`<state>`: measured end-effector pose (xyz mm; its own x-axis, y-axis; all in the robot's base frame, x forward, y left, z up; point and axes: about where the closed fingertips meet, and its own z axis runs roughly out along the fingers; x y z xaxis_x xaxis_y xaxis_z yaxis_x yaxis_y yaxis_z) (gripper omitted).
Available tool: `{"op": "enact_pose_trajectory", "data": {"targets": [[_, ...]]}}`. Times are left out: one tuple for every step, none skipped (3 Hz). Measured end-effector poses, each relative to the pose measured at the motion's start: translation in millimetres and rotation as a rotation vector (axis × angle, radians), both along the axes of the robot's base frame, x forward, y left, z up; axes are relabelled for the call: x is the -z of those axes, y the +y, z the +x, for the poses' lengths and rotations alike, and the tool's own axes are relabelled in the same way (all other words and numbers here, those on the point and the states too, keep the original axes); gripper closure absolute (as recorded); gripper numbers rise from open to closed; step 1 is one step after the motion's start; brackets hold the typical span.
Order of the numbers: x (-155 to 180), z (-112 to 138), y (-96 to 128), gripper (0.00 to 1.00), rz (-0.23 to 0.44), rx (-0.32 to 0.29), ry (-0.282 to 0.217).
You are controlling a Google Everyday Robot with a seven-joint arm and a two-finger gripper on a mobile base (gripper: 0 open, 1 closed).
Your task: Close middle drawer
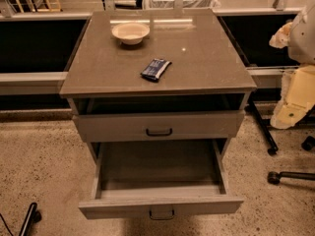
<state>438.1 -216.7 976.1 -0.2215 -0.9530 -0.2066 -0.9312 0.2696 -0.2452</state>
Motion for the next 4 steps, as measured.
{"op": "enact_pose_trajectory", "data": {"targets": [[0,0,0,0.00,0.000,0.000,0.000],[53,-6,-4,0.00,0.056,0.013,0.037],[144,-17,-7,0.00,0.124,0.001,0.098],[176,-31,-7,0.00,0.118,0.008,0.144]]}}
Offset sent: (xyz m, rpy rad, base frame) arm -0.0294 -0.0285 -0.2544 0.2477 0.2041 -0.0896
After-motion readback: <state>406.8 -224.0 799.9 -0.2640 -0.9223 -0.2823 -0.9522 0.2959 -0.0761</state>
